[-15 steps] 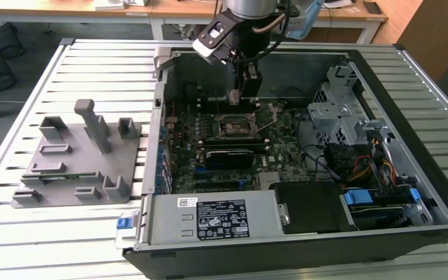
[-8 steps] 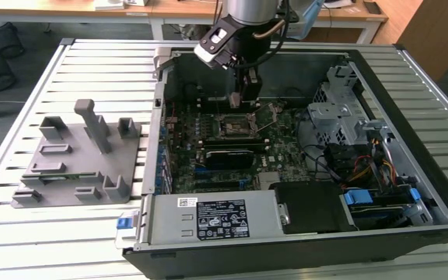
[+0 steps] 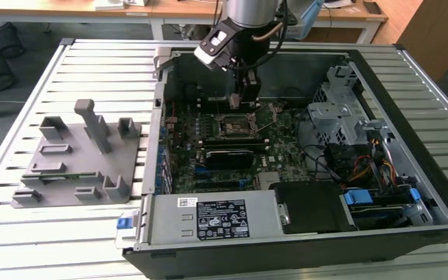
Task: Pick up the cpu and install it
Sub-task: 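Place the cpu into insertion slot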
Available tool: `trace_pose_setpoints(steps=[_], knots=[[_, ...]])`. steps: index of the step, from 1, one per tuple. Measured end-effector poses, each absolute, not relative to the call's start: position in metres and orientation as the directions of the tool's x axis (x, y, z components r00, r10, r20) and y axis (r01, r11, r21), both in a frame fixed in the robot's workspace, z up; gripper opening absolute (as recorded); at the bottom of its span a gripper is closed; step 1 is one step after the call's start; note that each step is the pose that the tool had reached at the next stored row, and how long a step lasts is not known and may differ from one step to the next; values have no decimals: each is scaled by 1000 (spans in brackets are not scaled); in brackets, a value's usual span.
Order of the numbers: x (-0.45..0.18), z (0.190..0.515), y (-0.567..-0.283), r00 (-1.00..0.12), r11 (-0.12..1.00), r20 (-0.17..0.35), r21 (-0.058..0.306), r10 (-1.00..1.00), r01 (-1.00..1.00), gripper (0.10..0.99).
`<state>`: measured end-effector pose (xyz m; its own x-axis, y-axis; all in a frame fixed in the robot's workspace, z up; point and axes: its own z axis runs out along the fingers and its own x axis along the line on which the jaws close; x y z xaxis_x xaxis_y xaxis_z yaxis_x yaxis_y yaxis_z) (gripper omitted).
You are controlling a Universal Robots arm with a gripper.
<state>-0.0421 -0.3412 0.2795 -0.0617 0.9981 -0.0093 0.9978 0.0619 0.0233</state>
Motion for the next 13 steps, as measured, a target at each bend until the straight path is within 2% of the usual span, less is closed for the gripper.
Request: trace_pose_setpoints(steps=[13], knots=[[-42,267,-341,-40,40,-9,24,999,999,525]])
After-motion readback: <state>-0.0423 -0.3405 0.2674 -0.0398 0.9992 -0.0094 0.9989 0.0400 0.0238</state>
